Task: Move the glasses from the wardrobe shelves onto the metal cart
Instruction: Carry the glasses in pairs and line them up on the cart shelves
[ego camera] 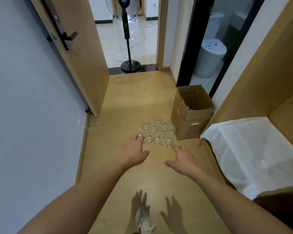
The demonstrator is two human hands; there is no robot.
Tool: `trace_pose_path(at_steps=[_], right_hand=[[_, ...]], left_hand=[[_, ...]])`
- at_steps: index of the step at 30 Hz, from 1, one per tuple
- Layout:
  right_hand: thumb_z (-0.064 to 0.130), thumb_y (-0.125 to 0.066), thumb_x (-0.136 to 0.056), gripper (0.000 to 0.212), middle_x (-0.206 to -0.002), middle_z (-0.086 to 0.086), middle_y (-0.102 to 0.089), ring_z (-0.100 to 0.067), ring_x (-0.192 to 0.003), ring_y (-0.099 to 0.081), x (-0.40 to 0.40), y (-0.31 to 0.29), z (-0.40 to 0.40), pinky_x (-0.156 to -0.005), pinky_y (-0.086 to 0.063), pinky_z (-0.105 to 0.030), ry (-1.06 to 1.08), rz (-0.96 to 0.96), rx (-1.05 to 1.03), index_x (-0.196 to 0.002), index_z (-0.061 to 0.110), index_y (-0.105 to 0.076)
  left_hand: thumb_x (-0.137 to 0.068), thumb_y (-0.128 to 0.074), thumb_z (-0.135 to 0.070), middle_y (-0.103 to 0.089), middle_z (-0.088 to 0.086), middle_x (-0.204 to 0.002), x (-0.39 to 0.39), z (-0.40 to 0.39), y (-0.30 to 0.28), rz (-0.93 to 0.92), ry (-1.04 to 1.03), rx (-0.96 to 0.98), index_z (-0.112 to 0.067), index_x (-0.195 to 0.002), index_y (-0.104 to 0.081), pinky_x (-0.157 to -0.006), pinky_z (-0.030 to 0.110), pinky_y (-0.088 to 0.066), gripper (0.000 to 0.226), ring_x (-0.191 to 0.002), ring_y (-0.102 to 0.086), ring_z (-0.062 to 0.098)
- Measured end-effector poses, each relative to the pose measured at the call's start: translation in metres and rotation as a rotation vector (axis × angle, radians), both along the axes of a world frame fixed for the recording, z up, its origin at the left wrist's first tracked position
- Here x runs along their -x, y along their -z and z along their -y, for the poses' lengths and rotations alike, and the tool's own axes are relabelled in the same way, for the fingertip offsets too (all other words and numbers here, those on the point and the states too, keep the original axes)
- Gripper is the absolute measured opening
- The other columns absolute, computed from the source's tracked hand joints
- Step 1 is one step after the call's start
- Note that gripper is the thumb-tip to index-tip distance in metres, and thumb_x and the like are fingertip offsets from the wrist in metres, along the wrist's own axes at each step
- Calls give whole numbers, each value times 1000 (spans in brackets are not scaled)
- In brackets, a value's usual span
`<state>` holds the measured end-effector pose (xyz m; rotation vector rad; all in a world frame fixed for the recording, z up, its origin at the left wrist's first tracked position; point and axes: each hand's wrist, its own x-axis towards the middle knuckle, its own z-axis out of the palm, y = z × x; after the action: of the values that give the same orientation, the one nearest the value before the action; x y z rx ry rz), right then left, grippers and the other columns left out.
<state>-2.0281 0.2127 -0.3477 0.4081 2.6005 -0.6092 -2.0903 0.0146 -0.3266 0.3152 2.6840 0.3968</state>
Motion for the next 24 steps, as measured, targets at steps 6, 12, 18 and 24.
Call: trace_pose_path(at_steps=[6,12,18,24], right_hand=[[60,-67,-84,87,-159,-8,-33,-30,-145,-32,69,11,31,-116,-35,-42,-1,44,13,-156,26,-30],[59,-67,-85,88,-161,-9,-31,-30,-147,-30,133,23,41,-117,-33,-41,-9,97,30,-157,25,-29],[59,-69,-83,88,-156,-7,-38,-30,-143,-35,217,47,37,-114,-37,-42,-40,111,55,-156,26,-32],[55,-69,-86,83,-151,-11,-42,-31,-139,-39,317,78,21,-111,-39,-40,-74,162,127,-153,21,-36]], left_hand=[[-94,-63,-42,-38,11,-154,79,32,14,39,-37,-29,-18,-152,-38,-114,43,-36,67,-143,-34,33],[-93,-64,-44,-40,10,-156,143,40,33,105,-97,-58,-18,-153,-38,-114,40,-37,70,-142,-38,32],[-92,-64,-45,-40,7,-156,208,36,58,156,-195,-80,-20,-153,-38,-113,41,-38,70,-141,-40,30],[-93,-64,-43,-40,8,-155,292,25,79,218,-298,-54,-17,-153,-39,-114,39,-37,69,-141,-40,30]])
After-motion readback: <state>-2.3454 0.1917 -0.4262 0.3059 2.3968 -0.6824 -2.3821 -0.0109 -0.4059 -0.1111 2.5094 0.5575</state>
